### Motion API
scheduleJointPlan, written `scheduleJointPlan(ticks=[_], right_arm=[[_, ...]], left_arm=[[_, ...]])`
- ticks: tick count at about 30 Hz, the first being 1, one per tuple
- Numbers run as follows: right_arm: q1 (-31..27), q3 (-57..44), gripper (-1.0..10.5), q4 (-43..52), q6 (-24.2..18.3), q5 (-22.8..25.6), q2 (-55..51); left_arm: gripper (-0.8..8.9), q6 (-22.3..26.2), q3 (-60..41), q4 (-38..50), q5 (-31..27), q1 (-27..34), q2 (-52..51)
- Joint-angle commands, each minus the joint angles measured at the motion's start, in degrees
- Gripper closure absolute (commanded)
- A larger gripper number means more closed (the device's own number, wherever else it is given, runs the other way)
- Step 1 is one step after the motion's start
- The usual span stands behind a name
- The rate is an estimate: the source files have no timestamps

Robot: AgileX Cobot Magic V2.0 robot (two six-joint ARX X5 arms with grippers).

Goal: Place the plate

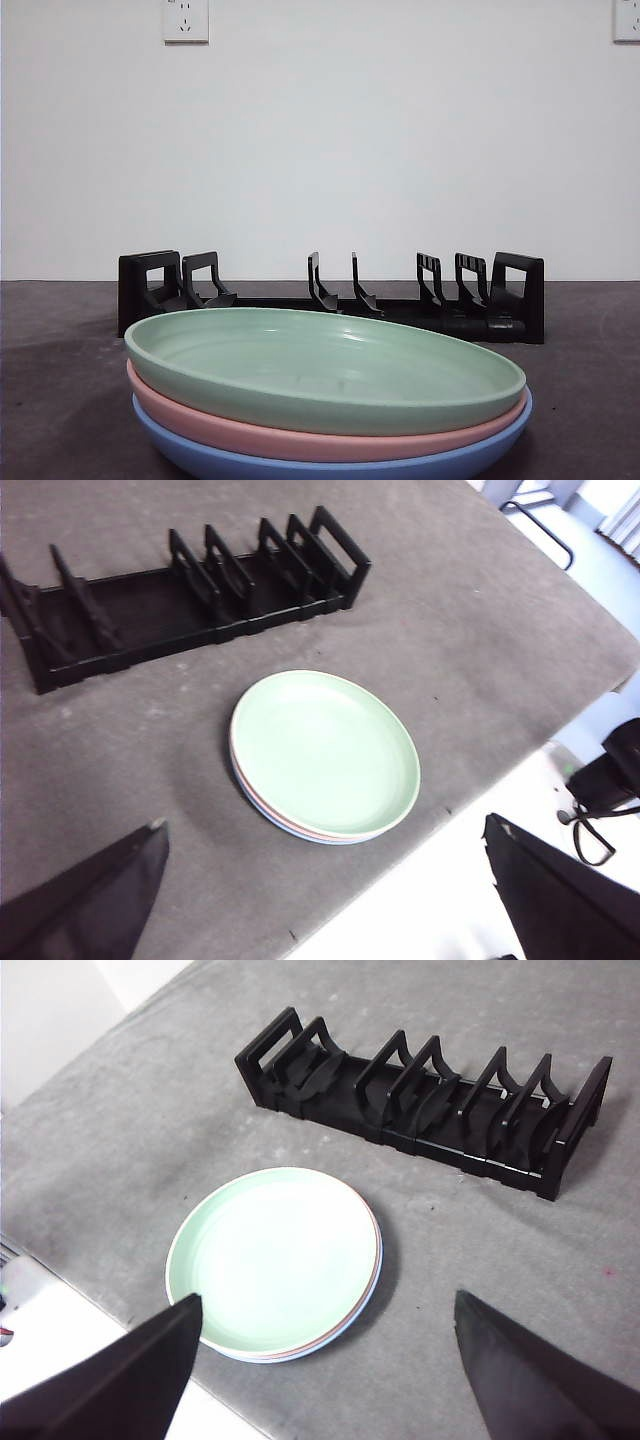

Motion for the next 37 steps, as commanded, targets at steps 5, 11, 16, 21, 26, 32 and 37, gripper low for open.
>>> scheduleJointPlan(ticks=[5, 11, 16, 21, 26, 32, 37], right_arm=[[0.7, 0.1, 9.2, 0.0, 0.9, 0.8, 0.1], [0.7, 0.1, 9.3, -0.1, 0.8, 2.4, 0.1], [0.7, 0.1, 9.3, -0.1, 0.8, 2.3, 0.1], [0.7, 0.1, 9.3, -0.1, 0.8, 2.4, 0.1], [0.7, 0.1, 9.3, 0.0, 0.8, 2.4, 0.1], [0.7, 0.1, 9.3, -0.1, 0.8, 2.4, 0.1], [0.7, 0.1, 9.3, -0.1, 0.8, 2.4, 0.1]], left_arm=[[7.81, 2.0, 0.7, 0.1, -1.6, -0.5, 0.1], [8.07, 2.2, 0.7, 0.1, -4.1, -0.5, 0.1], [8.07, 2.2, 0.7, 0.7, -4.1, -0.5, 0.1], [8.07, 2.2, 0.7, 0.7, -4.1, -0.5, 0.1], [8.07, 2.3, 0.2, 1.2, -4.3, 0.2, 0.0], [8.07, 2.3, -3.5, 3.4, -3.4, 11.4, -1.4], [8.07, 2.7, -14.7, 13.2, -3.4, 23.3, -7.3]])
